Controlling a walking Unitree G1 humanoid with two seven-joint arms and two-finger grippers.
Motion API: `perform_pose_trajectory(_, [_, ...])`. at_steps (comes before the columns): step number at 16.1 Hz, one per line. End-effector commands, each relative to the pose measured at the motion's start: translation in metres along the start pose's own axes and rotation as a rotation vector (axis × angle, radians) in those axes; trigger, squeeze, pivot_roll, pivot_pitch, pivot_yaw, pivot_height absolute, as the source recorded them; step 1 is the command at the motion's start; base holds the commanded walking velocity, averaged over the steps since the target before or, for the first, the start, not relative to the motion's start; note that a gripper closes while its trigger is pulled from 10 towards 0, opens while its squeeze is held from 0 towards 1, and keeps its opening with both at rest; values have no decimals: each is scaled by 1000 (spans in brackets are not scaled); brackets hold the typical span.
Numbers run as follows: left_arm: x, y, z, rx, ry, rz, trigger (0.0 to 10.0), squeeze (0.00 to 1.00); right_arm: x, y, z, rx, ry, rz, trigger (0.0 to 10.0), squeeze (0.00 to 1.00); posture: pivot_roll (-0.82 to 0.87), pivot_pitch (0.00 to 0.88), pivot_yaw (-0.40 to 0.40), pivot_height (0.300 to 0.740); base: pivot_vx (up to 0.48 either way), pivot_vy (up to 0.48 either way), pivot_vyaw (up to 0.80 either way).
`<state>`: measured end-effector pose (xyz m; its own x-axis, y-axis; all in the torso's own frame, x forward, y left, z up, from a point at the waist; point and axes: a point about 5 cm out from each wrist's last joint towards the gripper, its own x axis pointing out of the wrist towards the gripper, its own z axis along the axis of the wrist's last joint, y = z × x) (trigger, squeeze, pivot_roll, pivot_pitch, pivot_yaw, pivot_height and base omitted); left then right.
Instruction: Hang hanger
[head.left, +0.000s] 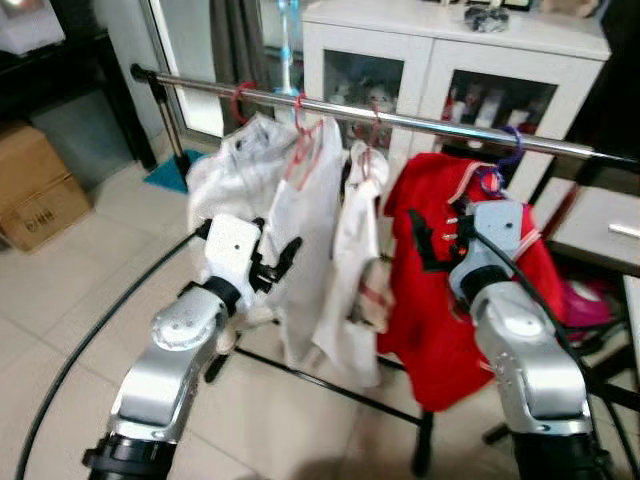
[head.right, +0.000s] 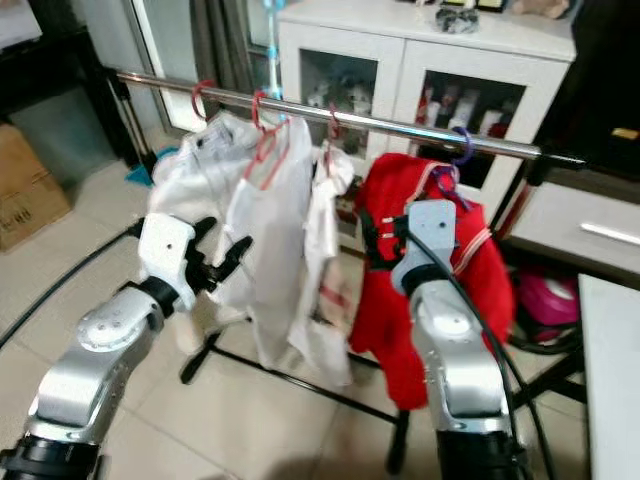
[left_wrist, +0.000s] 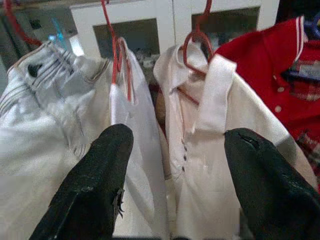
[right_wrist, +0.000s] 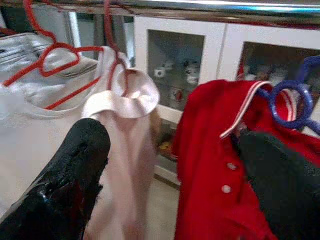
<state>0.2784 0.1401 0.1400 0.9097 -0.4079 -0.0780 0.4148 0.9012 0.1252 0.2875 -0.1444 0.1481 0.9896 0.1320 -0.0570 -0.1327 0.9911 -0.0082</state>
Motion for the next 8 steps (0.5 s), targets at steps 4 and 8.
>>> perform_pose_trajectory(4, [2, 2, 2, -50, -22, 31, 10000, 0, -1, -7, -7, -97, 40, -55, 10000, 0, -77, 0, 28, 740, 0, -153, 0])
perform_pose_trajectory(8, [4, 2, 11, -66, -85, 13, 10000, 0, -1, 6, -8, 20, 43, 17, 10000, 0, -71, 0, 26, 740, 0, 0, -105])
